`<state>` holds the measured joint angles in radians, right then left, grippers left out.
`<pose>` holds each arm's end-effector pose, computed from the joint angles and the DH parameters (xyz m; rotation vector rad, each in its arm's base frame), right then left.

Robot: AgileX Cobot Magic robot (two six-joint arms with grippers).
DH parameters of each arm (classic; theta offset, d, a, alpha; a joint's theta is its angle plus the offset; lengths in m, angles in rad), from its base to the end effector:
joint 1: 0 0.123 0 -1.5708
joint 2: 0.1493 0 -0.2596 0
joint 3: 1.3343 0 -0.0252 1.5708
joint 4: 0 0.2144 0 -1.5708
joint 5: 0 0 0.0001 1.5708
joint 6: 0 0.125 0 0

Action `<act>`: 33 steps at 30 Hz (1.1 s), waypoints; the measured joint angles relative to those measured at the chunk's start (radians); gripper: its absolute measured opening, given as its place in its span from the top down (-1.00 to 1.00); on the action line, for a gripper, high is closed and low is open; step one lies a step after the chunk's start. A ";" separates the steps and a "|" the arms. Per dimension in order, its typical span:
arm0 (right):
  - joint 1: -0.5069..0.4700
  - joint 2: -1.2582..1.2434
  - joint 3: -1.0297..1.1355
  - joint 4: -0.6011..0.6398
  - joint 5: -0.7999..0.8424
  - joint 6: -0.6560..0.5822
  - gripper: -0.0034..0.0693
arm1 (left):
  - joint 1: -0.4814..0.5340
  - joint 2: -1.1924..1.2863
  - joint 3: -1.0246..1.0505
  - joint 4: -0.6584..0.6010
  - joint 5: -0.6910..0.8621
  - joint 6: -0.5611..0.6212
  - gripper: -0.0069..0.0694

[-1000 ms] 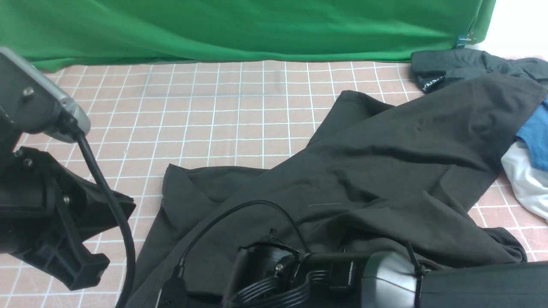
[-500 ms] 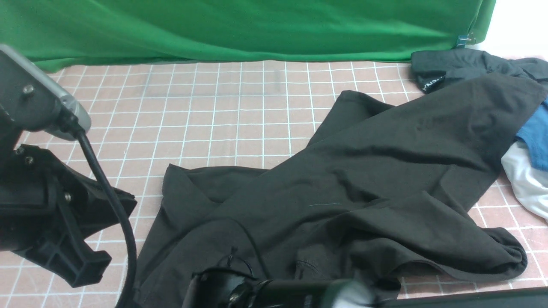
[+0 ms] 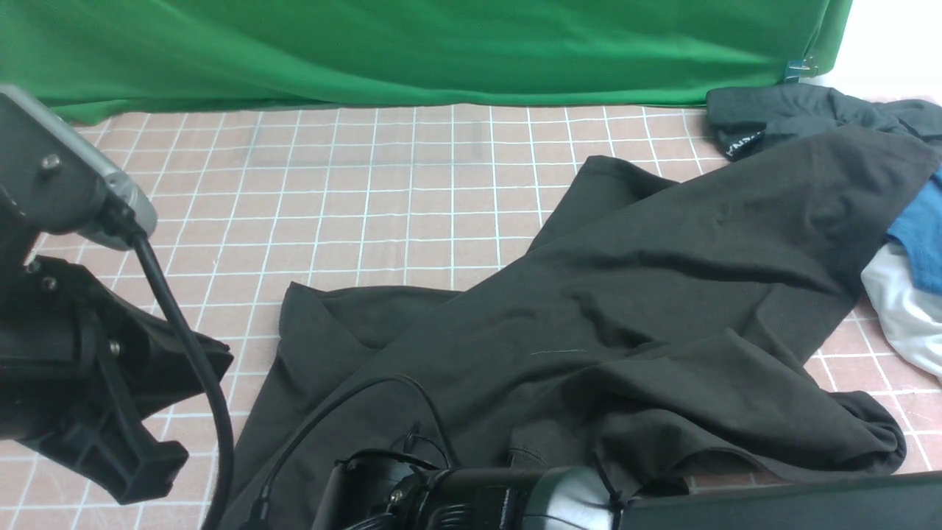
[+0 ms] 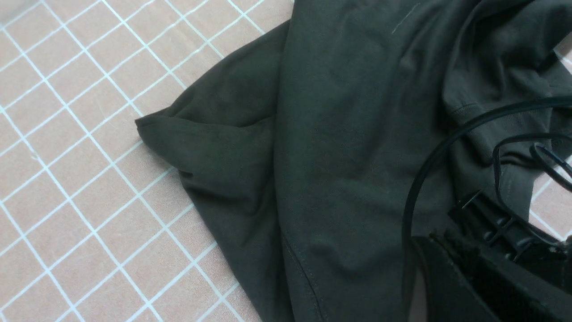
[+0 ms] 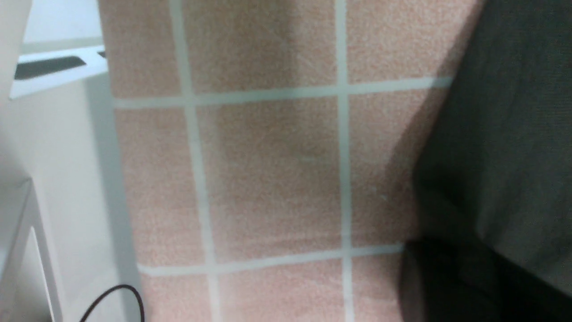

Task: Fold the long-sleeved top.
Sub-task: Spread the long sleeves with your arms and place them on the tabletop

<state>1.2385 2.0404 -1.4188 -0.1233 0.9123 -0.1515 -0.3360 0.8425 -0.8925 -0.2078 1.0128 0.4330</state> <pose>0.1301 0.3398 0.1235 -1.9884 2.2231 -0.0348 0.1312 -0.0690 0.3008 0.8593 2.2737 -0.2206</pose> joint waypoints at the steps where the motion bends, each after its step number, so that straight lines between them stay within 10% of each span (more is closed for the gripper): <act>1: 0.001 -0.006 0.000 -0.001 0.011 -0.002 0.74 | 0.000 0.000 0.000 0.000 0.000 0.008 0.77; 20: -0.181 -0.760 0.234 -0.147 0.295 0.316 0.76 | 0.000 -0.001 0.000 -0.021 -0.063 0.066 0.77; 33: -0.591 -1.290 0.429 -0.354 0.312 0.463 0.76 | 0.000 0.119 0.000 -0.280 -0.087 0.340 0.77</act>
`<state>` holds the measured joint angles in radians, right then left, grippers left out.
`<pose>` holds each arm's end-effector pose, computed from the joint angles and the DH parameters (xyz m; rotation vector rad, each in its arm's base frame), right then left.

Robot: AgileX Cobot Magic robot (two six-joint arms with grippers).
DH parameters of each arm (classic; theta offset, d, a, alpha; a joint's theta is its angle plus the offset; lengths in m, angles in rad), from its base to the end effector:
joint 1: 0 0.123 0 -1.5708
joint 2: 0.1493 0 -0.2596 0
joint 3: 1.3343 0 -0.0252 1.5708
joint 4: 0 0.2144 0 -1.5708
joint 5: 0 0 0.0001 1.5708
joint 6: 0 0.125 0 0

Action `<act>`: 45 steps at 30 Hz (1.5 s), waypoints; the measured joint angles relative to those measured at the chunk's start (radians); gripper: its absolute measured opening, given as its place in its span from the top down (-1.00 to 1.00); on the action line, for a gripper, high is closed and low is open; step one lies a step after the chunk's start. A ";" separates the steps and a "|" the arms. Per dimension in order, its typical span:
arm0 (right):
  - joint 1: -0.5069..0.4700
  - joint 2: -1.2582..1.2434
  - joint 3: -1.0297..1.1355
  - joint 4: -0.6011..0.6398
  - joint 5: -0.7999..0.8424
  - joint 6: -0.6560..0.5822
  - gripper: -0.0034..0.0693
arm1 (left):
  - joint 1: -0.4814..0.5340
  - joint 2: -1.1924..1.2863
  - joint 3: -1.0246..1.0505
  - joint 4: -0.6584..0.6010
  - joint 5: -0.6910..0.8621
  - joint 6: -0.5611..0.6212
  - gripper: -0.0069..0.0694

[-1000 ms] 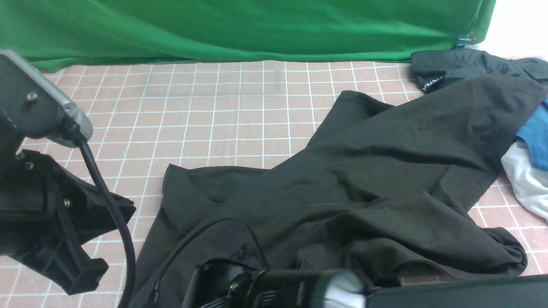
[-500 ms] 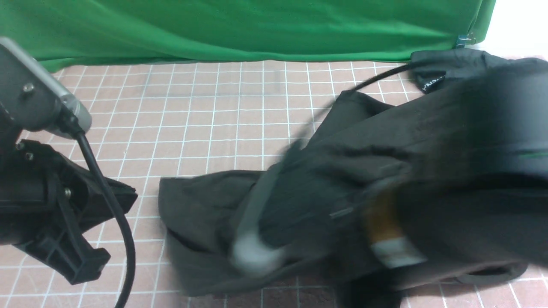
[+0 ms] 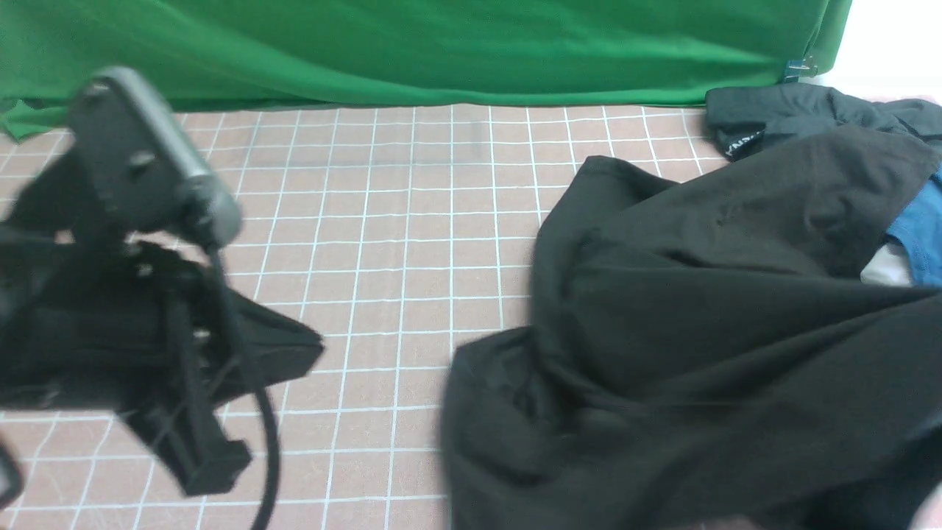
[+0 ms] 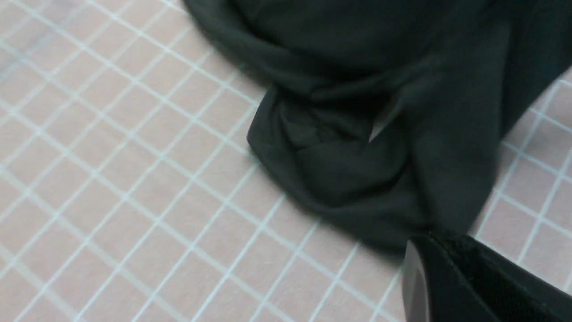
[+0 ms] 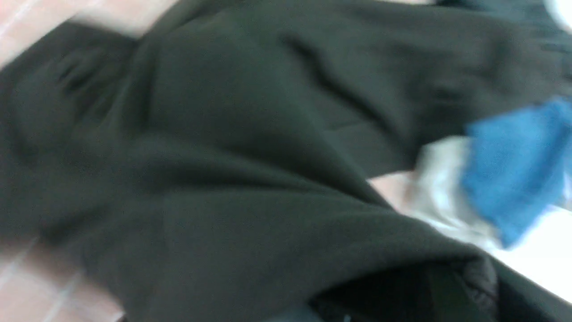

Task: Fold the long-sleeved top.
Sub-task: Spread the long sleeves with your arms and place them on the tabletop

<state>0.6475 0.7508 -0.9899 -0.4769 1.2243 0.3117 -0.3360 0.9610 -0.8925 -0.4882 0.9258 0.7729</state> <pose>0.1181 0.0216 0.3336 -0.3949 2.2936 -0.1562 0.1500 -0.1020 0.2979 1.0827 2.1133 -0.4023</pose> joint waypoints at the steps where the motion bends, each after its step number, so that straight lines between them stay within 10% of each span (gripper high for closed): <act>1: -0.043 -0.021 0.000 -0.013 0.000 -0.001 0.76 | 0.000 0.023 0.000 -0.036 -0.014 0.029 0.77; 7: -0.199 -0.039 0.002 -0.024 0.003 -0.068 0.76 | -0.063 0.218 -0.010 -0.185 -0.106 0.167 0.77; 19: -0.295 -0.039 0.006 -0.048 0.003 -0.101 0.76 | -0.240 0.766 -0.479 -0.099 -0.111 0.204 0.71; 33: -0.295 -0.039 0.006 0.005 0.003 -0.107 0.76 | -0.222 1.186 -0.827 0.137 -0.385 0.751 -0.69; 45: -0.295 -0.039 0.006 0.024 0.003 -0.140 0.76 | -0.195 1.275 -0.827 0.195 -0.463 0.855 -0.37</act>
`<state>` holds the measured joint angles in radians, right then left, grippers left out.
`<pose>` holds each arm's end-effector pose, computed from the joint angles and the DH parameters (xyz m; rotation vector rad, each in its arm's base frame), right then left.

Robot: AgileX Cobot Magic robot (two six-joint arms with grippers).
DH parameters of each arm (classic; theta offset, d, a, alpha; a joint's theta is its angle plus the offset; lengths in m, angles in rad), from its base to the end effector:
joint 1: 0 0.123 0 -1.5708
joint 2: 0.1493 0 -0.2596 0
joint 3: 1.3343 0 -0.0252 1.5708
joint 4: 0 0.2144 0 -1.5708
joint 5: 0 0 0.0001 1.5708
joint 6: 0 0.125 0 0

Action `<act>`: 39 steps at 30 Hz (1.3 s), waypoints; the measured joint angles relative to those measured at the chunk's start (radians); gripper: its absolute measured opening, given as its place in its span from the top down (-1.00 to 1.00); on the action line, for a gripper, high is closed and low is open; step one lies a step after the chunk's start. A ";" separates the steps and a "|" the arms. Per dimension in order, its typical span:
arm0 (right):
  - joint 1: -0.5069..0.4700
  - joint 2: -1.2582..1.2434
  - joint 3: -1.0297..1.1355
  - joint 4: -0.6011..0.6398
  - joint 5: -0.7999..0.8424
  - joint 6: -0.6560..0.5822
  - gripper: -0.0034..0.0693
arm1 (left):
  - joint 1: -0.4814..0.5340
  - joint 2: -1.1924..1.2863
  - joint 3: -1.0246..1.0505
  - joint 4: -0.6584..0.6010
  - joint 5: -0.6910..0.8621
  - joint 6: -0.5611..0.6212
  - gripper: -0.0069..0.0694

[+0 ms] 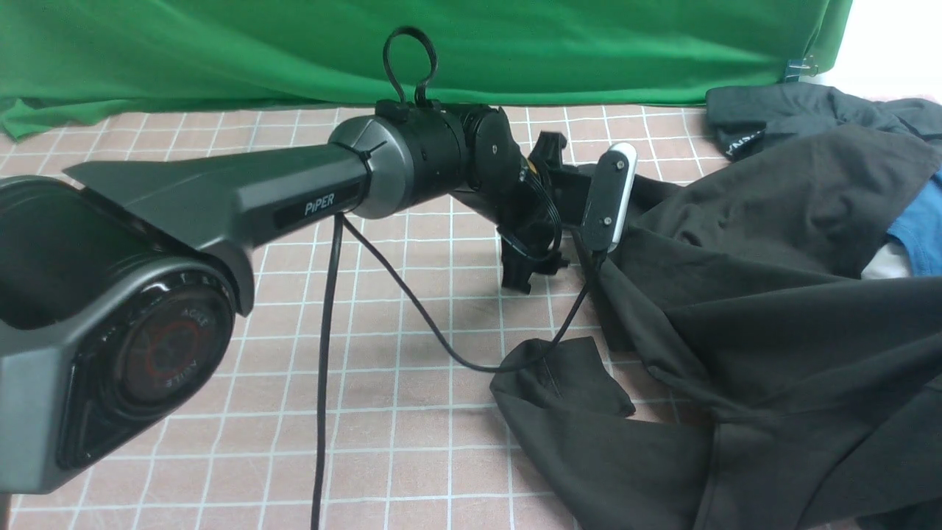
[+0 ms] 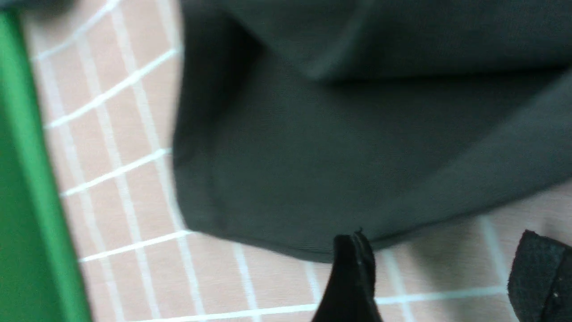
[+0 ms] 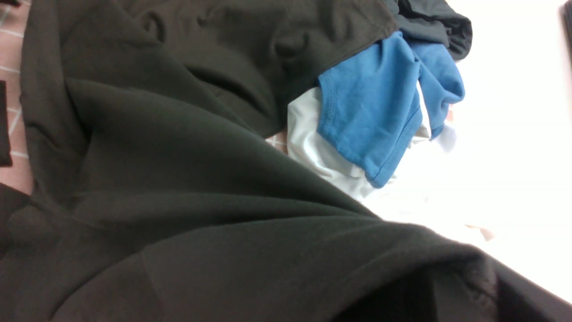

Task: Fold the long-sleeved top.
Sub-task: Spread the long sleeves with your arms and place them on the tabletop

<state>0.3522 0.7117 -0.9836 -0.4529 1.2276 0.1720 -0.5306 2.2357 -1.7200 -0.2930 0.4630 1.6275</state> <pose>0.1109 -0.0141 0.3345 -0.2055 2.3253 -0.3317 0.4004 -0.2537 0.1399 2.0194 1.3817 0.2145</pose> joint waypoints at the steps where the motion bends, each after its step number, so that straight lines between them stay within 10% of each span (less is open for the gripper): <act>1: 0.000 0.000 0.000 0.004 0.000 -0.003 0.76 | 0.000 0.001 0.000 -0.004 -0.015 0.001 -0.34; 15: 0.000 0.000 0.000 0.034 -0.008 -0.015 0.76 | 0.000 0.052 0.000 -0.055 -0.093 0.081 -0.11; 27: 0.000 0.000 0.000 0.109 -0.015 -0.036 0.76 | -0.020 0.059 0.000 -0.154 -0.048 0.171 0.53; 39: 0.000 0.000 0.000 0.141 -0.062 -0.059 0.76 | -0.026 -0.130 0.000 0.071 0.192 -0.314 0.73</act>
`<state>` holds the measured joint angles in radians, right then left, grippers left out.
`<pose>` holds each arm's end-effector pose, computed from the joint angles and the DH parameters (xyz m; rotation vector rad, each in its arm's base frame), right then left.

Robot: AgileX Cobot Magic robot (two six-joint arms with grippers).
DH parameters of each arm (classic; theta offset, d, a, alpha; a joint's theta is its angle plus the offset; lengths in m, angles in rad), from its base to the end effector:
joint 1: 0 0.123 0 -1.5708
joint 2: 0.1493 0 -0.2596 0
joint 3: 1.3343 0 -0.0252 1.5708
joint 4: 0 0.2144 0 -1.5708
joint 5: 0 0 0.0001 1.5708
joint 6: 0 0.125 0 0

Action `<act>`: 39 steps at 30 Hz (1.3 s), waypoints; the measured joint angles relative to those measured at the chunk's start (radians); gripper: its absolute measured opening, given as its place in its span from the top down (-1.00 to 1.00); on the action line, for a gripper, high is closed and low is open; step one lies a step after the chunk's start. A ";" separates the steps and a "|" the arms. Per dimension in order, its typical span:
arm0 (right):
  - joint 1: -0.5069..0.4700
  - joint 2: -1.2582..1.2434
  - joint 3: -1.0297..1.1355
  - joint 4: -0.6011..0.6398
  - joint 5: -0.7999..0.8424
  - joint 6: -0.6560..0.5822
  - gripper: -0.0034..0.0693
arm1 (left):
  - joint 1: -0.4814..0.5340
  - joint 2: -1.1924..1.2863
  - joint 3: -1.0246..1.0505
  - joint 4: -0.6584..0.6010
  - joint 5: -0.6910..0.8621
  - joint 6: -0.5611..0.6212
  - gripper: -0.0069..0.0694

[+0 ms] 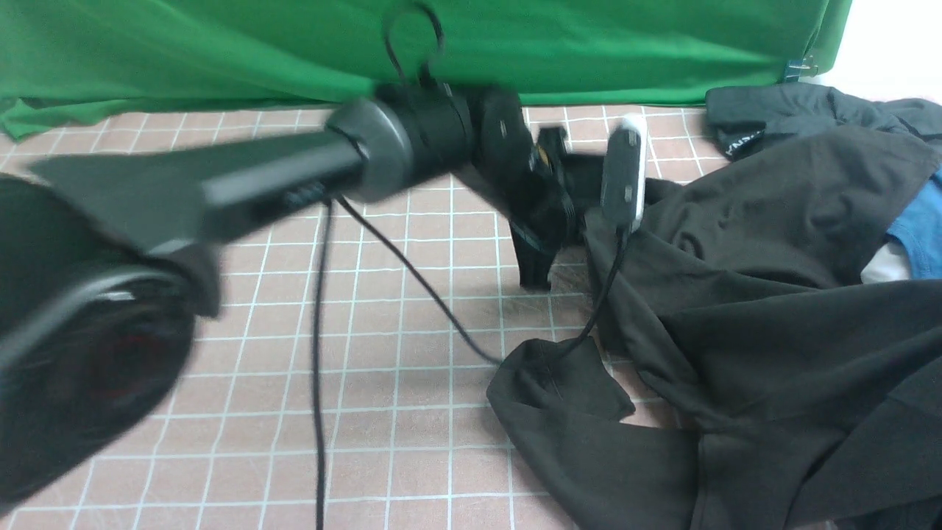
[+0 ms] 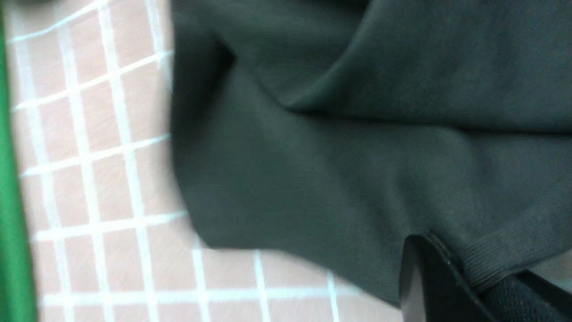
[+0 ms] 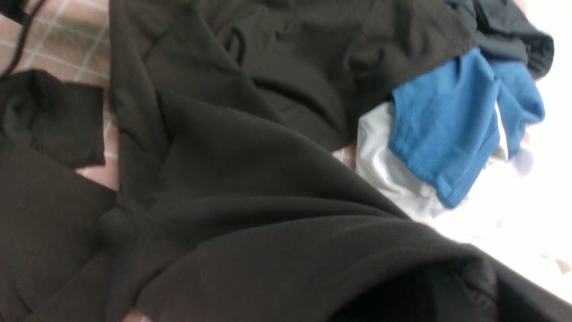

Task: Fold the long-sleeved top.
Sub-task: Spread the long sleeves with your arms and place them on the tabletop

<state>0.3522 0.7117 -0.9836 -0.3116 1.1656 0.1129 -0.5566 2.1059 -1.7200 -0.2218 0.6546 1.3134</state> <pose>0.1128 0.0039 0.3337 -0.2865 2.3074 -0.1676 0.3726 -0.2516 0.1849 1.9092 1.6160 0.0715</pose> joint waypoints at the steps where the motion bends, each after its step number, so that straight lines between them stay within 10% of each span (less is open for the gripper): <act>1: 0.000 0.000 0.000 0.000 -0.019 -0.001 0.76 | 0.000 -0.044 0.000 0.032 0.029 -0.044 0.73; 21: 0.000 0.210 -0.234 0.215 -0.213 -0.168 0.76 | 0.148 -0.641 0.000 0.450 0.482 -0.667 0.73; 33: 0.000 0.391 -0.645 0.273 -0.121 -0.320 0.76 | 0.190 -1.033 0.071 0.559 0.565 -0.792 0.73; 39: 0.000 0.386 -0.544 0.258 -0.051 -0.313 0.76 | 0.190 -1.177 0.453 0.529 0.570 -0.798 0.73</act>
<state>0.3522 1.0978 -1.5273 -0.0539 1.1141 -0.2004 -0.3663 0.9291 -1.2669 0.3068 1.2250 0.5150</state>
